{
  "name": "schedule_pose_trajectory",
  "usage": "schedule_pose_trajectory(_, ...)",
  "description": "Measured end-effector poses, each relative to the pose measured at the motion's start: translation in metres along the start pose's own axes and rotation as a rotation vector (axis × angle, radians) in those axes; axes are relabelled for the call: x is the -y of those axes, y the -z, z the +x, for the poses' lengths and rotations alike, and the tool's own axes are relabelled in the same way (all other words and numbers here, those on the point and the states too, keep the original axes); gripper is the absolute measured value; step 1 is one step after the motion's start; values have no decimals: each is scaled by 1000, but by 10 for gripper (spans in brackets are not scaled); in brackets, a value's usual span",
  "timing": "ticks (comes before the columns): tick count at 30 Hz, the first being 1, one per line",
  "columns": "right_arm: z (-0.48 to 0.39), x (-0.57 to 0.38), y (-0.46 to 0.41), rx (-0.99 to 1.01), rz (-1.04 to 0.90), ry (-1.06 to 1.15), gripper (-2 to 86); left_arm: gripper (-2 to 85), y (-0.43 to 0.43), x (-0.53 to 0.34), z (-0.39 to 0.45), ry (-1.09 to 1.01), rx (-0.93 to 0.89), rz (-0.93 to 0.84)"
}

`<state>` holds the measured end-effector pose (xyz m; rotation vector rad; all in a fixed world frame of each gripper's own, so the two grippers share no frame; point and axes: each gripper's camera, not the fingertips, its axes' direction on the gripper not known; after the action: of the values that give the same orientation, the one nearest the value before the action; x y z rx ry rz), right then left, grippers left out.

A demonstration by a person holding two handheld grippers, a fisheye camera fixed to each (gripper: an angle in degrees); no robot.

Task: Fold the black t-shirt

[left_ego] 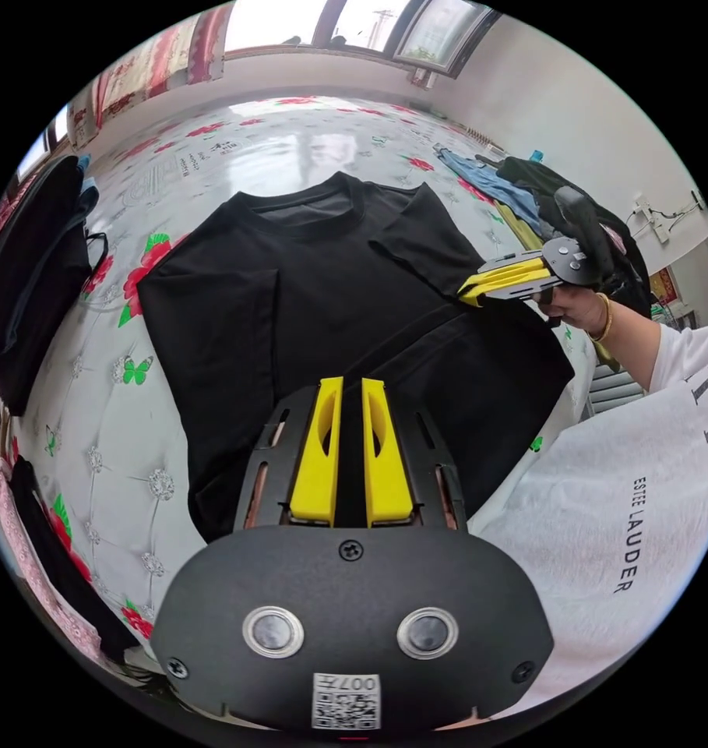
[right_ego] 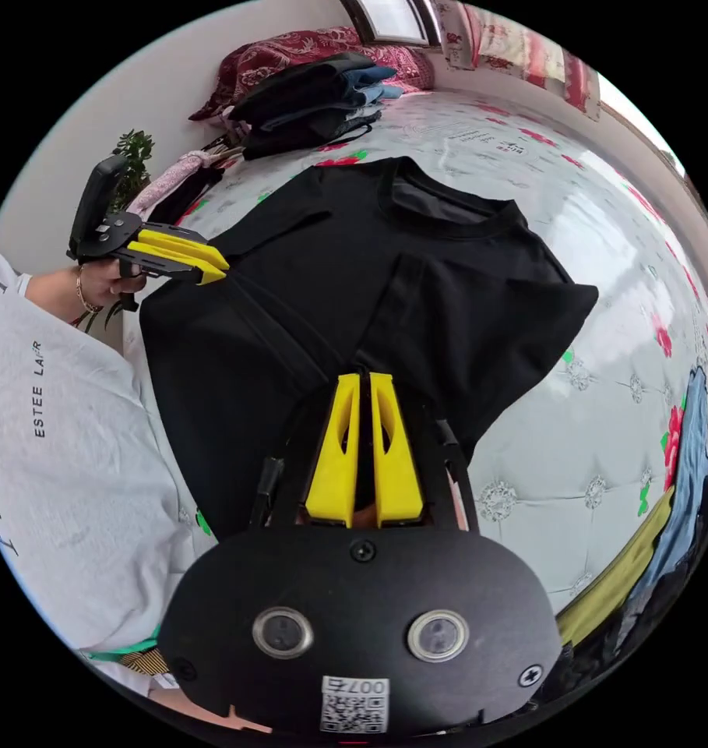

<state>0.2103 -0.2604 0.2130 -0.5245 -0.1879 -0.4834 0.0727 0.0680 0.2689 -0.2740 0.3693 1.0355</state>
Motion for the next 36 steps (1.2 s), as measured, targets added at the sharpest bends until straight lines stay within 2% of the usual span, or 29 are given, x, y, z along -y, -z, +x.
schedule_pose_trajectory(5,7,-2,28,106,128,-46,29,50,1,13,2,-29,7,-23)
schedule_pose_trajectory(9,27,-6,39,166,233,-170,42,50,4,16,-5,8,-5,-25)
schedule_pose_trajectory(10,28,-5,35,163,212,-191,43,50,6,17,-7,19,-10,-23)
schedule_pose_trajectory(13,20,2,-2,71,-6,-193,45,51,16,19,-9,28,-17,-9)
schedule_pose_trajectory(16,5,-7,20,7,106,-244,45,54,36,13,-13,30,-1,-10)
schedule_pose_trajectory(18,5,-32,47,21,195,-365,50,56,54,0,-21,52,5,-14)
schedule_pose_trajectory(21,4,-86,66,28,230,-521,53,61,85,-37,-44,154,48,-27)
schedule_pose_trajectory(25,-6,-146,66,11,120,-657,57,75,113,-92,-73,319,43,-69)
schedule_pose_trajectory(30,-35,-157,42,69,-28,-624,63,115,101,-96,-65,300,-32,-139)
schedule_pose_trajectory(32,-41,-147,31,62,-80,-591,55,116,83,-84,-59,284,-14,-224)
schedule_pose_trajectory(34,-44,-138,27,-26,-124,-594,37,81,85,-73,-49,215,114,-238)
schedule_pose_trajectory(36,-44,-130,26,-65,-197,-561,14,23,86,-63,-39,108,121,-258)
